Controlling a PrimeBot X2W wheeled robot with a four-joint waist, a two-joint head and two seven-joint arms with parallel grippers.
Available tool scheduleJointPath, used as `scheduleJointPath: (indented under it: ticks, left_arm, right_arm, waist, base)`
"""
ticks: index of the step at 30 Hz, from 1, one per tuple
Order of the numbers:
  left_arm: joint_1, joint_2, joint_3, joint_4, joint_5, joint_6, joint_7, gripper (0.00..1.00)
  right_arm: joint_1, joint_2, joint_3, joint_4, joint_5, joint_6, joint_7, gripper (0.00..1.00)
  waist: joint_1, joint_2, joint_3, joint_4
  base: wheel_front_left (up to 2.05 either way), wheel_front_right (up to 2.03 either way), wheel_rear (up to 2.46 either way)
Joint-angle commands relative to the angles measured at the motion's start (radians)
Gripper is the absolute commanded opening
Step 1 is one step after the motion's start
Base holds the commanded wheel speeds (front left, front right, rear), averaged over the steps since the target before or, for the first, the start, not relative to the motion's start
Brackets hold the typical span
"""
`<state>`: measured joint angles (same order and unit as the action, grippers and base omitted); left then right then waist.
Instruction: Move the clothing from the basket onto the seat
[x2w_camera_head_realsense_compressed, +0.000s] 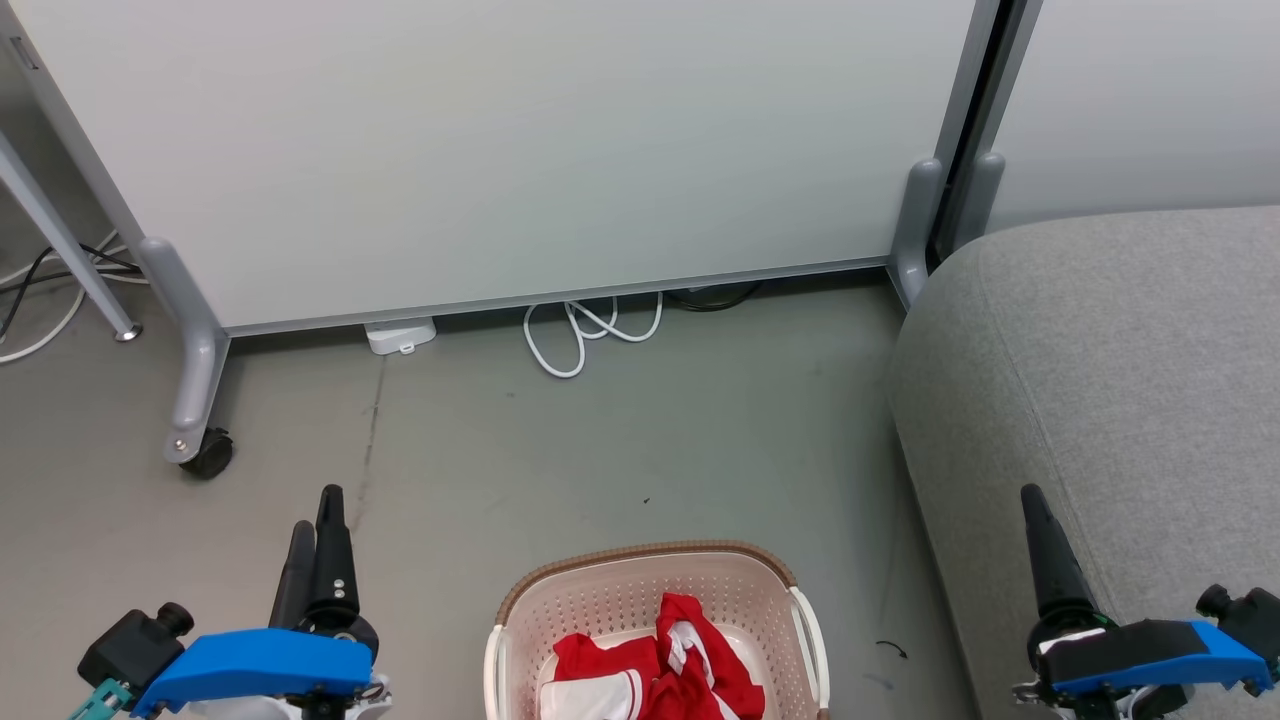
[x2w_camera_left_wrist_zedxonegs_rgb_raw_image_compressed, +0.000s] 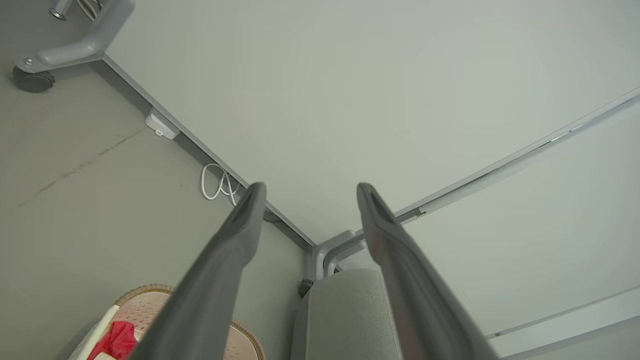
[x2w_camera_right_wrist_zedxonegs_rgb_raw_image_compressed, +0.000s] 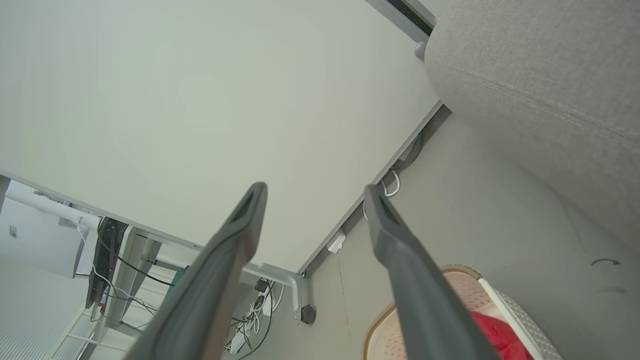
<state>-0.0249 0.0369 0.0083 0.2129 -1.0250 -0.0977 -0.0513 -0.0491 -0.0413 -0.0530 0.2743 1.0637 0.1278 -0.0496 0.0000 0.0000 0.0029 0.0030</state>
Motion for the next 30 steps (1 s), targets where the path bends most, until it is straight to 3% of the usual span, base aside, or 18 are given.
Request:
scheduleJointPath:
  ticks: [1,12,30]
  left_arm:
    - [-0.009,0.009,-0.007,-0.02,0.046,0.0,-0.011,1.0]
    - [-0.002,0.014,-0.03,-0.026,0.265,0.005,-0.047,1.0]
    - [0.001,0.015,-0.051,-0.007,0.494,0.018,-0.098,1.0]
  right_arm:
    - [-0.019,-0.006,0.005,-0.019,-0.048,0.002,-0.012,1.0]
    - [-0.015,-0.007,0.022,-0.037,-0.247,0.003,-0.049,1.0]
    - [-0.017,-0.009,0.043,-0.012,-0.48,0.003,-0.1,1.0]
  waist:
    - [0.0,0.0,0.001,0.0]
    - [0.0,0.0,0.001,0.001]
    - [0.0,0.0,0.0,0.001]
  base:
    - [0.0,0.0,0.0]
    - [0.0,0.0,0.0]
    - [0.0,0.0,0.0]
